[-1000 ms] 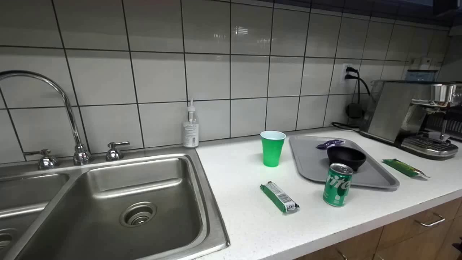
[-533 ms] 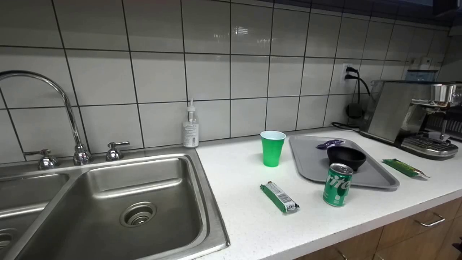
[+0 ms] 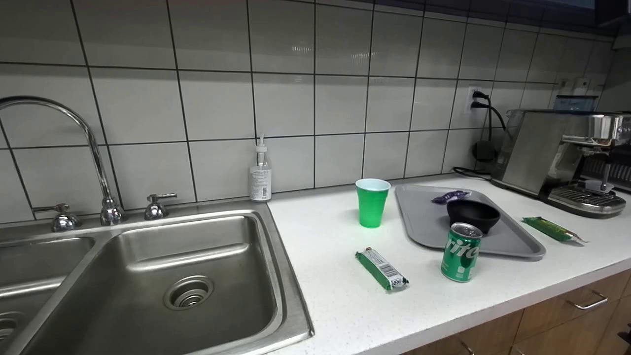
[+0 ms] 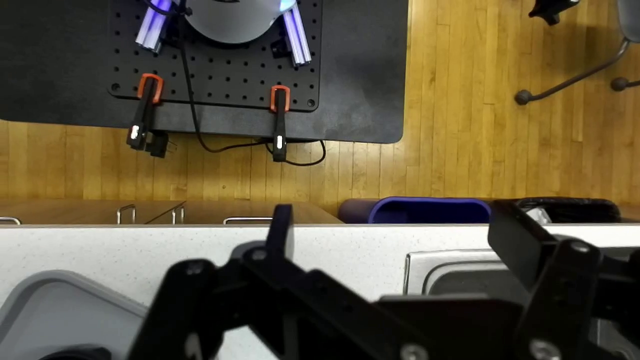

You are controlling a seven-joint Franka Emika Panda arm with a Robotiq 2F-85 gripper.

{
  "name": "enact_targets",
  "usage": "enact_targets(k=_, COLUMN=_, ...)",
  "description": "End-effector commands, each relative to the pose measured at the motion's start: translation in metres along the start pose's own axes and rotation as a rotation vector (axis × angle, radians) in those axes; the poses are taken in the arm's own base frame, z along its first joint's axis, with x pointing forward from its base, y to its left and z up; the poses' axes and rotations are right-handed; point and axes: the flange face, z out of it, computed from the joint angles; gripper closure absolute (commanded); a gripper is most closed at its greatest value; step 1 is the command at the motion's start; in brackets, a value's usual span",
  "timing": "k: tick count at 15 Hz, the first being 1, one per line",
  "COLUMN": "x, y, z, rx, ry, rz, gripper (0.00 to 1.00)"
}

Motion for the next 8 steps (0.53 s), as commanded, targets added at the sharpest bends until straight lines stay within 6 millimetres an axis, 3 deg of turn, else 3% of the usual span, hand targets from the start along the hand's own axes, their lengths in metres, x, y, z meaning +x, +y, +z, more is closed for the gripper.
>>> enact_targets(k=1, x=-0.001, y=0.031, z=0.006, rx=-0.035, ry=-0.039, rz=-0.049, gripper=0.00)
enact_targets(k=8, x=0.004, y=0.081, z=0.041, rx=-0.107, ry=-0.087, rz=-0.081, gripper=0.00)
